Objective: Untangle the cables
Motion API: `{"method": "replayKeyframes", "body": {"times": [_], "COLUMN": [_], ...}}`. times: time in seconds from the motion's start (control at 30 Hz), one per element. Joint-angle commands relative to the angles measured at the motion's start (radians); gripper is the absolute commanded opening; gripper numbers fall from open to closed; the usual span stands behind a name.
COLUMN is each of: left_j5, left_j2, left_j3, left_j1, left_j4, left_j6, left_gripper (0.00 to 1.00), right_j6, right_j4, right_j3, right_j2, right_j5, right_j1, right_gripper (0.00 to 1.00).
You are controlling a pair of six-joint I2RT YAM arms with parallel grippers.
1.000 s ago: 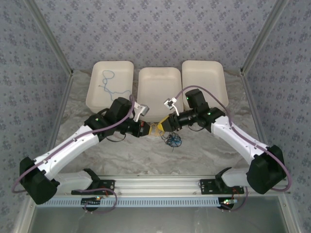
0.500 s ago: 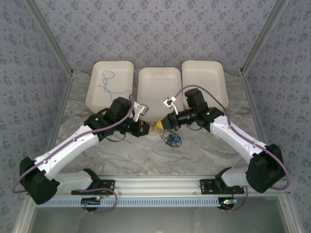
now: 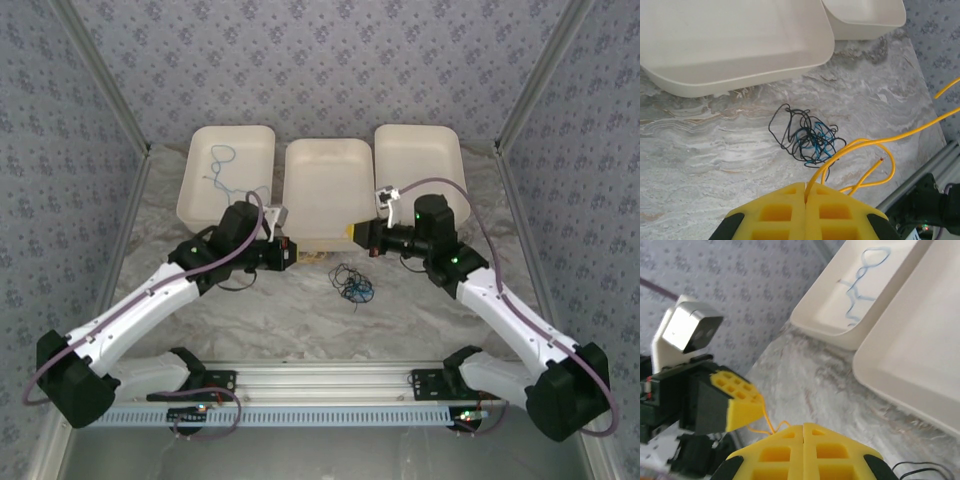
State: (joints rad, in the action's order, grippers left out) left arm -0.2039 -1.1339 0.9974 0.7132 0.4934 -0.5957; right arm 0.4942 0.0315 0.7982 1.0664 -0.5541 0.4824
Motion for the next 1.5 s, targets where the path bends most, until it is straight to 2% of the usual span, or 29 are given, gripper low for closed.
{"method": "replayKeyframes", "body": {"times": [0.0, 0.23, 0.37, 0.4, 0.47, 0.53, 0.63, 0.77, 0.9, 1.0, 1.07, 1.17, 1.23, 1.37, 1.4, 1.47], "left_j5": [0.049, -0.004, -0.026, -0.035, -0.03, 0.007, 0.041, 0.015, -0.026, -0.027, 0.002, 0.082, 0.181, 0.182, 0.175, 0.156], "left_j2": [-0.02, -0.083, -0.116, -0.115, -0.095, -0.044, 0.063, 0.149, 0.187, 0.237, 0.263, 0.269, 0.286, 0.234, 0.211, 0.16], "left_j3": [0.015, 0.038, 0.041, 0.033, 0.019, 0.001, -0.041, -0.131, -0.253, -0.346, -0.424, -0.554, -0.552, -0.358, -0.365, -0.432], "left_j1": [-0.003, 0.034, 0.073, 0.074, 0.075, 0.075, 0.075, 0.068, 0.016, -0.001, -0.001, 0.03, 0.094, 0.154, 0.157, 0.158], "left_j4": [-0.005, -0.001, -0.032, -0.054, -0.08, -0.085, -0.101, -0.14, -0.246, -0.408, -0.541, -0.82, -0.877, -0.611, -0.624, -0.784], "left_j6": [-0.022, 0.03, 0.021, 0.005, -0.028, -0.054, -0.079, -0.102, -0.207, -0.359, -0.538, -0.821, -0.829, -0.655, -0.668, -0.744], "left_gripper": [0.0, 0.0, 0.0, 0.09, 0.36, 0.45, 0.47, 0.47, 0.5, 0.64, 0.74, 0.74, 0.74, 0.73, 0.73, 0.72], "right_j6": [0.128, 0.16, 0.144, 0.111, 0.076, 0.054, 0.019, 0.022, -0.009, -0.039, -0.05, -0.044, -0.021, 0.07, 0.093, 0.146], "right_j4": [0.149, 0.148, 0.133, 0.122, 0.099, 0.065, -0.015, -0.016, -0.037, -0.065, -0.074, -0.067, -0.041, 0.022, 0.035, 0.071], "right_j3": [-0.06, -0.007, 0.056, 0.072, 0.102, 0.124, 0.158, 0.169, 0.198, 0.206, 0.204, 0.187, 0.166, 0.13, 0.121, 0.098], "right_j2": [-0.049, -0.083, -0.049, -0.039, -0.021, -0.019, -0.026, -0.04, -0.037, -0.042, -0.041, -0.041, -0.041, -0.034, -0.035, -0.04], "right_j5": [0.231, 0.436, 0.431, 0.419, 0.376, 0.356, 0.377, 0.359, 0.292, 0.24, 0.201, 0.189, 0.195, 0.205, 0.214, 0.242], "right_j1": [0.018, 0.096, 0.129, 0.134, 0.139, 0.14, 0.138, 0.136, 0.136, 0.129, 0.124, 0.125, 0.125, 0.127, 0.129, 0.137], "right_gripper": [0.0, 0.0, 0.0, 0.0, 0.0, 0.0, 0.0, 0.0, 0.0, 0.0, 0.0, 0.0, 0.0, 0.0, 0.0, 0.0]}}
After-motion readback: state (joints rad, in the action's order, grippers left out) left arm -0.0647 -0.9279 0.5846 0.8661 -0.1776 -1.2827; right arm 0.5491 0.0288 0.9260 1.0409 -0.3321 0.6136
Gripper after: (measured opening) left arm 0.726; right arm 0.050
